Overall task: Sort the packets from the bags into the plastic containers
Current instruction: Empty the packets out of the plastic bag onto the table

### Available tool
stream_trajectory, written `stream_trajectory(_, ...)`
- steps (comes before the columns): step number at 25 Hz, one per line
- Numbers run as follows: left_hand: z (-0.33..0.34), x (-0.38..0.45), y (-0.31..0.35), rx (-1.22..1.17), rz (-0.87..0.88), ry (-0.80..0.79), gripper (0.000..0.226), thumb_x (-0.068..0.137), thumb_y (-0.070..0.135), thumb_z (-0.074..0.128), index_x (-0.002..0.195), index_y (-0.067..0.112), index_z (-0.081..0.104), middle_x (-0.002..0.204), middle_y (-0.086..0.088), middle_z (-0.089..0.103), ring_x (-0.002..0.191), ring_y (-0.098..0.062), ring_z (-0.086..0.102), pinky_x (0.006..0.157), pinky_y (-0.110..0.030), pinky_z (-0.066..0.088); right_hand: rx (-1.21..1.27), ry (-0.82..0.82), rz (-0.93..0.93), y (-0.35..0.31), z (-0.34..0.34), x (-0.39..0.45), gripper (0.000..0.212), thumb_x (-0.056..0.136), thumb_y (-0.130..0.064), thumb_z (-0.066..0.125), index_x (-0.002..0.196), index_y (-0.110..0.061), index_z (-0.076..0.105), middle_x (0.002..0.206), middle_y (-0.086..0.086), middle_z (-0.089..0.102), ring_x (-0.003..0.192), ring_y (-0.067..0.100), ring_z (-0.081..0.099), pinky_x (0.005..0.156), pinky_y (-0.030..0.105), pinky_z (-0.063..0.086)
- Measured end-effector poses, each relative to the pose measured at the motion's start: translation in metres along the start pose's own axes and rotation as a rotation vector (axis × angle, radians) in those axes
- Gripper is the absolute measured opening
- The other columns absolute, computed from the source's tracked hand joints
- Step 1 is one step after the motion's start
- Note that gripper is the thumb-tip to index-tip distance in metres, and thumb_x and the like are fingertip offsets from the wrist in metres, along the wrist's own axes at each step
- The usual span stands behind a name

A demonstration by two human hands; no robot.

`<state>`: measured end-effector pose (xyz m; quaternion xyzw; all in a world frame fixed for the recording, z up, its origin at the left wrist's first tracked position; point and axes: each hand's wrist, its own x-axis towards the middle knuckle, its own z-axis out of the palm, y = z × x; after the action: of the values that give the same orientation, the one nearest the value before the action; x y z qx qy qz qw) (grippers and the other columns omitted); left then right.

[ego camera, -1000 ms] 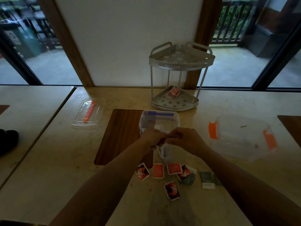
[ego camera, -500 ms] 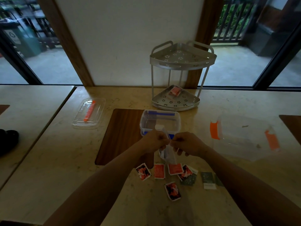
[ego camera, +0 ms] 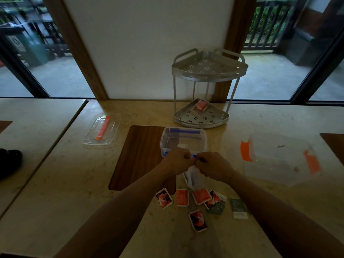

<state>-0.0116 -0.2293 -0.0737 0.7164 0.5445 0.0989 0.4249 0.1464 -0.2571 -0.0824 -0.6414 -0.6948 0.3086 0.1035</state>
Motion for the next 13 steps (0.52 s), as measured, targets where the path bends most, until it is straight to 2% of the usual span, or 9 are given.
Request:
stream_trajectory(2, 0.000, 0.000, 0.000, 0.033, -0.004, 0.012, 0.024, 0.089, 0.015, 0.058, 0.089, -0.008, 0.066, 0.091, -0.026, 0.069, 0.071, -0.023, 0.068, 0.057, -0.021, 0.050, -0.002, 0.002, -0.008, -0.002, 0.000, 0.000, 0.022, 0.094, -0.030, 0.049, 0.080, -0.019, 0.063, 0.070, -0.004, 0.063, 0.064, 0.011, 0.060, 0.070, 0.031, 0.051)
stream_trajectory(4, 0.000, 0.000, 0.001, 0.032, -0.012, 0.012, 0.027, 0.088, 0.016, 0.058, 0.086, -0.010, 0.065, 0.089, -0.029, 0.068, 0.077, -0.033, 0.070, 0.065, -0.034, 0.055, -0.027, -0.007, -0.015, -0.005, 0.003, 0.002, 0.023, 0.093, -0.031, 0.049, 0.079, -0.019, 0.062, 0.071, -0.004, 0.063, 0.067, 0.013, 0.062, 0.070, 0.032, 0.052)
stream_trajectory(6, -0.004, -0.002, 0.001, 0.086, -0.023, 0.005, 0.029, 0.087, 0.021, 0.059, 0.084, -0.007, 0.065, 0.085, -0.026, 0.068, 0.080, -0.035, 0.069, 0.073, -0.041, 0.056, -0.062, 0.025, -0.008, 0.000, 0.001, 0.002, 0.025, 0.093, -0.033, 0.050, 0.077, -0.018, 0.062, 0.072, -0.001, 0.064, 0.067, 0.015, 0.062, 0.070, 0.034, 0.053)
stream_trajectory(9, -0.017, -0.009, -0.006, 0.235, -0.096, 0.058, 0.021, 0.088, 0.030, 0.060, 0.083, 0.010, 0.065, 0.079, -0.008, 0.069, 0.073, -0.022, 0.067, 0.072, -0.034, 0.057, -0.106, 0.115, 0.079, 0.025, -0.020, -0.001, 0.026, 0.094, -0.030, 0.053, 0.068, -0.023, 0.053, 0.070, 0.001, 0.061, 0.067, 0.018, 0.063, 0.068, 0.030, 0.052)
stream_trajectory(11, -0.024, -0.011, -0.005, 0.283, -0.101, 0.062, 0.023, 0.087, 0.029, 0.063, 0.094, 0.007, 0.064, 0.076, -0.003, 0.067, 0.066, -0.015, 0.065, 0.060, -0.028, 0.056, -0.171, 0.140, 0.094, 0.033, -0.029, -0.006, 0.029, 0.092, -0.029, 0.056, 0.065, -0.025, 0.048, 0.065, -0.001, 0.056, 0.058, 0.014, 0.056, 0.062, 0.027, 0.049)
stream_trajectory(13, -0.024, -0.012, -0.002, 0.260, -0.090, 0.060, 0.031, 0.087, 0.026, 0.064, 0.112, 0.010, 0.058, 0.069, 0.006, 0.058, 0.057, -0.004, 0.056, 0.050, -0.018, 0.045, -0.244, 0.176, 0.096, 0.033, -0.030, -0.006, 0.030, 0.091, -0.032, 0.057, 0.064, -0.026, 0.046, 0.062, -0.003, 0.054, 0.054, 0.012, 0.052, 0.059, 0.029, 0.049)
